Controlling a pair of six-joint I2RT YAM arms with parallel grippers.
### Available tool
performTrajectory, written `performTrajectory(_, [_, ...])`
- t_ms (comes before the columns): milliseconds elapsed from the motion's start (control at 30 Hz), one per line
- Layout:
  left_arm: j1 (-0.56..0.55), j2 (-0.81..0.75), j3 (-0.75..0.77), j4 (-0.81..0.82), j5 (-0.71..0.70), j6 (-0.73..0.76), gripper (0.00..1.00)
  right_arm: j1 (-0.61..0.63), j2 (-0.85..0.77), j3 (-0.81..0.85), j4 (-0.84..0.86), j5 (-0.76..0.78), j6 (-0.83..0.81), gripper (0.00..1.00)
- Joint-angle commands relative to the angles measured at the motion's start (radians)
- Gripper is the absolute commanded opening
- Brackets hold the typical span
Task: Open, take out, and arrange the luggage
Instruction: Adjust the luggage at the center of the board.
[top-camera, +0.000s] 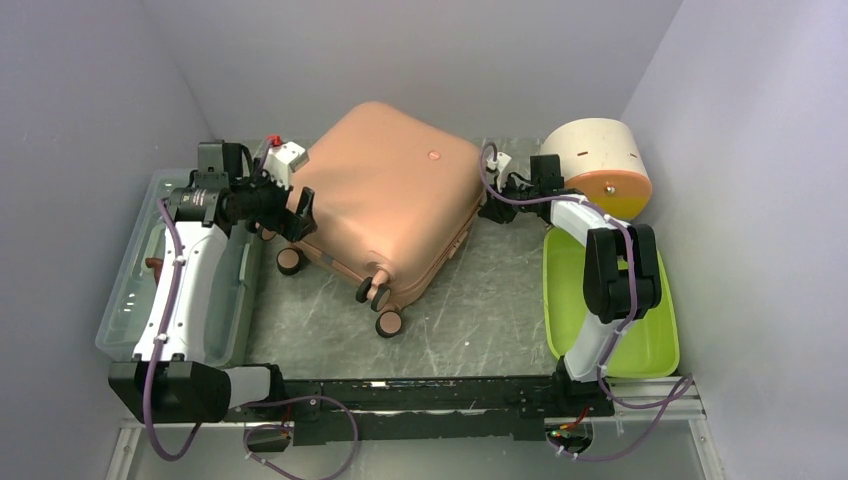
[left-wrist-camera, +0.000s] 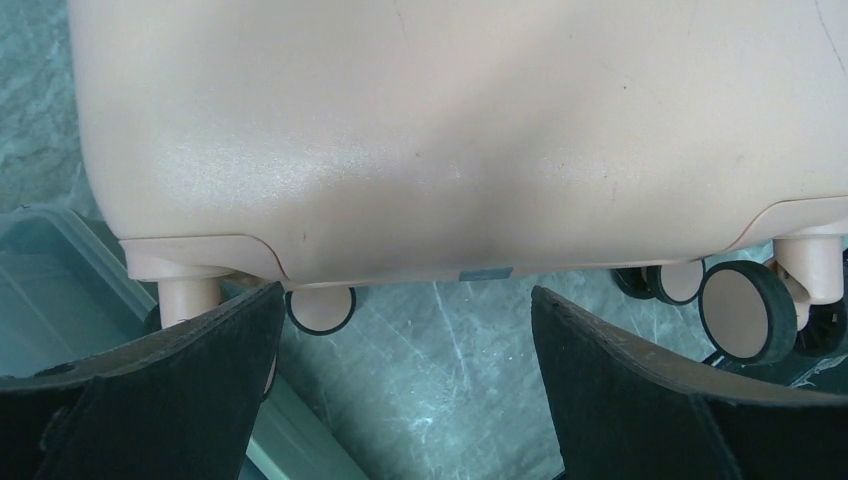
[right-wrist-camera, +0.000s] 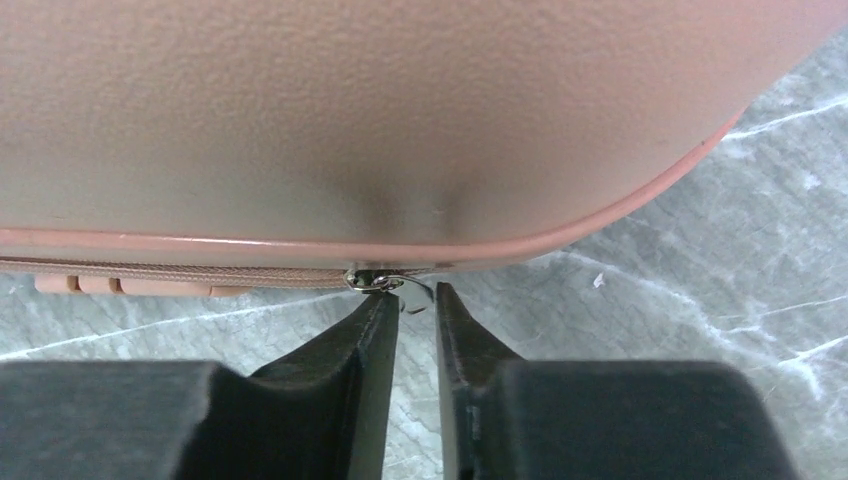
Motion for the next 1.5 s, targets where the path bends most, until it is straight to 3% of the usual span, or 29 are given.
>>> performTrajectory(0, [0.003,-0.004,0.010,-0.001,0.058,0.000,1.00,-0.001,-0.029,0.005,0.020,-0.026,-0.013,0.18])
performTrajectory(233, [0.003,-0.005,0.016,-0.003,0.077,-0.006,0.99,-0.016,-0.021,0.014,0.001,0.005,-0.004,0.00])
performTrajectory(400, [0.003,-0.014,-0.001,0.006,0.076,-0.006,1.00,-0.023,-0.025,0.017,0.022,0.042,0.037,0.00])
performTrajectory(767, [-0.023,-0.017,-0.004,-0.001,0.069,-0.001,0.99,-0.027,0.005,0.109,0.046,0.365,0.196,0.00])
performTrajectory(967, [-0.035,-0.022,0.006,-0.028,0.089,0.017,0.99,-0.026,0.037,0.184,0.029,0.388,0.219,0.00])
performTrajectory(1167, [-0.047,-0.020,0.009,-0.045,0.101,0.032,0.99,-0.025,0.158,0.371,-0.080,0.449,0.189,0.00])
performTrajectory(1467, [-0.055,-0.013,0.016,-0.065,0.111,0.056,1.00,-0.017,0.296,0.558,-0.124,0.374,0.068,0.00])
